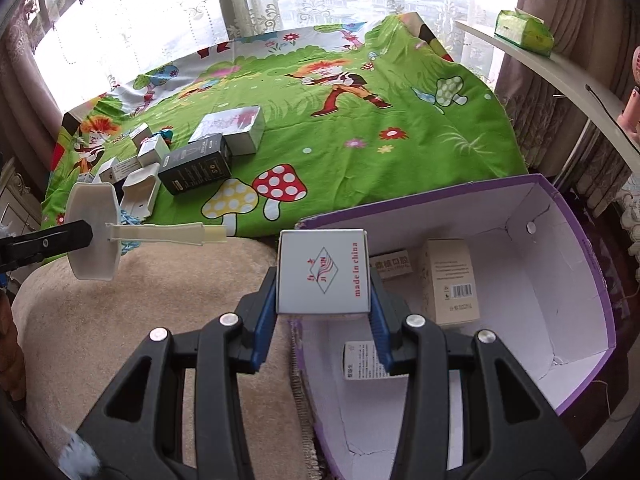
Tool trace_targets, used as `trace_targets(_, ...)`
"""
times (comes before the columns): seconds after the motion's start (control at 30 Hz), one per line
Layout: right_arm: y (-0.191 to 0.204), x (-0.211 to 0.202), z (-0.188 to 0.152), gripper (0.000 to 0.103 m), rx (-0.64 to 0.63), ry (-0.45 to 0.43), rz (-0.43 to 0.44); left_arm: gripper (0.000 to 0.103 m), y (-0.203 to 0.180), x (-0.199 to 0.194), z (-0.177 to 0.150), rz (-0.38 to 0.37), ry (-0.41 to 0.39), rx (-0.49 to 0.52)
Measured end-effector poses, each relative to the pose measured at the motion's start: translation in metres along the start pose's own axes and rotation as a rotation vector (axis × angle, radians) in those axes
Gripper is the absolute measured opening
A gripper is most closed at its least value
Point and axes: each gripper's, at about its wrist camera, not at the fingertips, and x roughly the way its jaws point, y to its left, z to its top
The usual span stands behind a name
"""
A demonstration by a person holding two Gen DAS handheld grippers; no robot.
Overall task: Organize rigid objects
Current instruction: 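Carry both items to the purple box and open both tools to drop them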
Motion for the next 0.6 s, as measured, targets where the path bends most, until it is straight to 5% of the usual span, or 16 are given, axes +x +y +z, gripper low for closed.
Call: trace_targets(0.6, -0.072, -0.027, 0.004, 0.046, 0.151, -0.080, -0.118, 0.009, -0.081, 0.060, 0.010, -0.048, 0.081, 0.196)
